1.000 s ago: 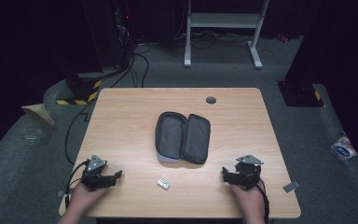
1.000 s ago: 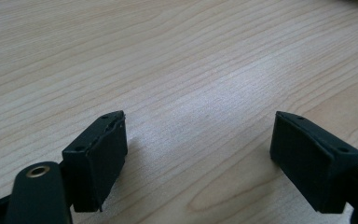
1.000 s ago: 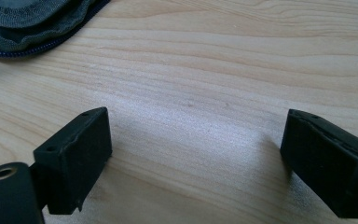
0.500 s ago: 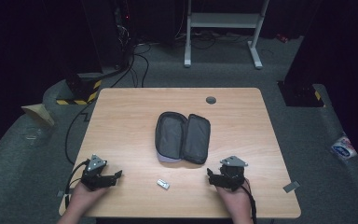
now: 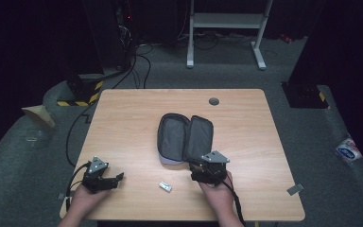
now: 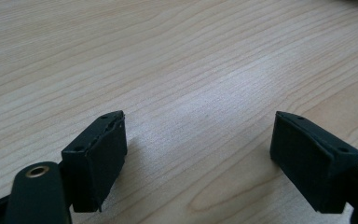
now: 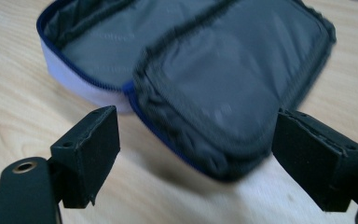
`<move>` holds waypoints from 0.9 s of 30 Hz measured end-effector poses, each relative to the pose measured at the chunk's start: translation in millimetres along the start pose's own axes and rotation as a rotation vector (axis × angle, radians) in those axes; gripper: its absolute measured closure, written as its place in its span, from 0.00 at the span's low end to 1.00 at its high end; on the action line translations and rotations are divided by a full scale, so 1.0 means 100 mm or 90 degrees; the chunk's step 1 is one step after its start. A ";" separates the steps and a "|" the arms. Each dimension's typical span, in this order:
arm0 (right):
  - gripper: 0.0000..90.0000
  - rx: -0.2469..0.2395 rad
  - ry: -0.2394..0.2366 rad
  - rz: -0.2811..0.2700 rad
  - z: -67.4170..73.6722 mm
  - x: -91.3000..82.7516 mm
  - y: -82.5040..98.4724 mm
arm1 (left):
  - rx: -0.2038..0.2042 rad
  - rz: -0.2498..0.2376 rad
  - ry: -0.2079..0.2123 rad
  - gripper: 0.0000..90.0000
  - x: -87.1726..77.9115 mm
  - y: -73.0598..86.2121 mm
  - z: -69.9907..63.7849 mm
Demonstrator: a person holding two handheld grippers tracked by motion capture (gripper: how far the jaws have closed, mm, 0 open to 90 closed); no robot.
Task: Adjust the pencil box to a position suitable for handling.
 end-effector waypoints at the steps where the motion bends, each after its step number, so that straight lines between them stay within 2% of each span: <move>1: 0.17 -0.003 0.001 0.001 0.03 0.06 -0.05 | 0.000 0.000 0.000 0.21 0.00 0.00 0.00; 6: 0.15 -0.015 0.011 0.017 0.05 0.17 -0.03 | 0.000 0.000 0.001 0.21 0.00 0.00 0.00; 11: 0.15 -0.019 0.015 0.032 0.04 0.20 0.00 | 0.000 0.000 0.001 0.21 0.00 0.00 0.00; 15: 0.16 -0.033 0.026 0.039 0.01 0.23 0.04 | 0.000 0.000 0.002 0.21 -0.01 0.00 0.00; 22: 0.16 -0.009 0.045 0.038 -0.14 0.19 0.05 | -0.002 -0.002 0.002 0.21 0.00 0.00 0.00; 23: 0.17 0.004 0.055 0.036 -0.24 0.16 0.06 | -0.002 -0.002 0.002 0.21 -0.01 0.00 0.00; 27: 0.18 0.034 0.075 0.033 -0.45 0.11 0.08 | -0.002 -0.002 0.002 0.21 -0.01 0.00 0.00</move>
Point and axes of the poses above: each handheld gripper's, and its own axes: x roughly forward along the jaws, y roughly out of its underside, z roughly to its left, the point moved 7 cm from there along x, roughly forward along the jaws, and after that the axes turned 6 degrees about -z, right-handed, at the moved point
